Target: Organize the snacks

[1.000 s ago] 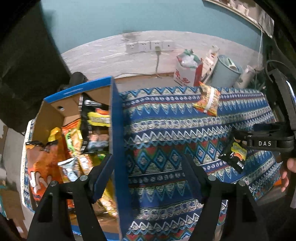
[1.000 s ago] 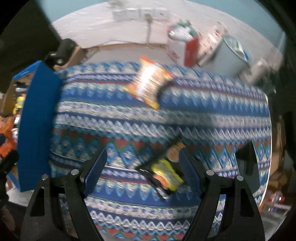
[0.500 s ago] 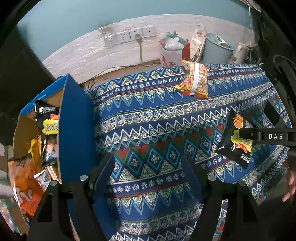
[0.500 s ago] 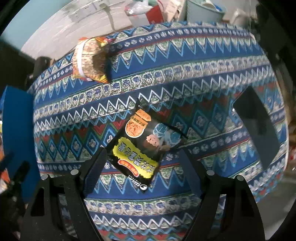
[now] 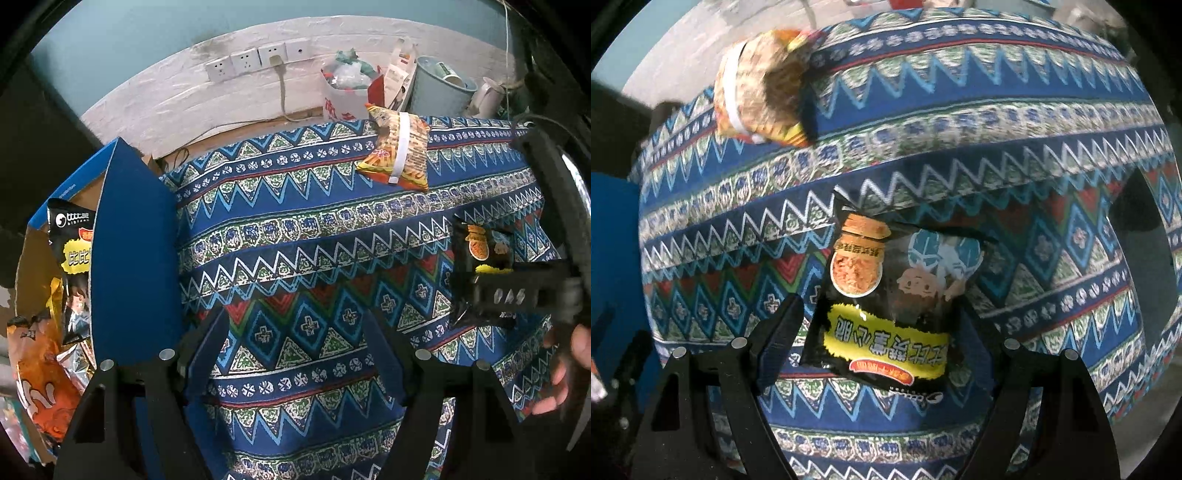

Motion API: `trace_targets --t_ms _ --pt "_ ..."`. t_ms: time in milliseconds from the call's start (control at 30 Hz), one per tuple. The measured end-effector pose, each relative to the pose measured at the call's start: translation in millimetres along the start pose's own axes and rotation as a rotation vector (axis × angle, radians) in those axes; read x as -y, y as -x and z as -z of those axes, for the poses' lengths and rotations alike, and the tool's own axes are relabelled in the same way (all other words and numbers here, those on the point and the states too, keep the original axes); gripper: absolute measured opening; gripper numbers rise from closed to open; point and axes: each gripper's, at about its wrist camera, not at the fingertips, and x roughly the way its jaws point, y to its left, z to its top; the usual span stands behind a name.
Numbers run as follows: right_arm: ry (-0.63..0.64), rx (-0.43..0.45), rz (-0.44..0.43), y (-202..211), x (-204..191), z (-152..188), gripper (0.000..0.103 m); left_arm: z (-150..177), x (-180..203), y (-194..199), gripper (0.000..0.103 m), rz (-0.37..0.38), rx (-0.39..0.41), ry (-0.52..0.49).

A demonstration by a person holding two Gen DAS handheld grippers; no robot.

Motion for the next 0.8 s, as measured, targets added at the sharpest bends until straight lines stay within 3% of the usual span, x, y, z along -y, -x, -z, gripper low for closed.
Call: trace_targets --t_ms 200,300,367,567,800 --pt "0.102 0.01 0.064 -7 -15 10 0.079 -6 2 -5 0.076 0.008 -0.01 0.009" --pt "0.157 0.028 0.063 -2 -14 13 0.065 -11 6 -6 0.076 0.016 -0.01 0.01" --pt "0.184 0.05 0.055 3 -9 13 0.062 -15 10 -6 0.076 0.026 -0.007 0.013" --pt "0.263 0.139 0.115 27 5 7 0.062 -28 22 -6 0.079 0.027 0.011 -0.004" --pt "0.331 0.212 0.164 67 27 -25 0.062 -59 33 -7 0.081 0.054 0.03 0.015"
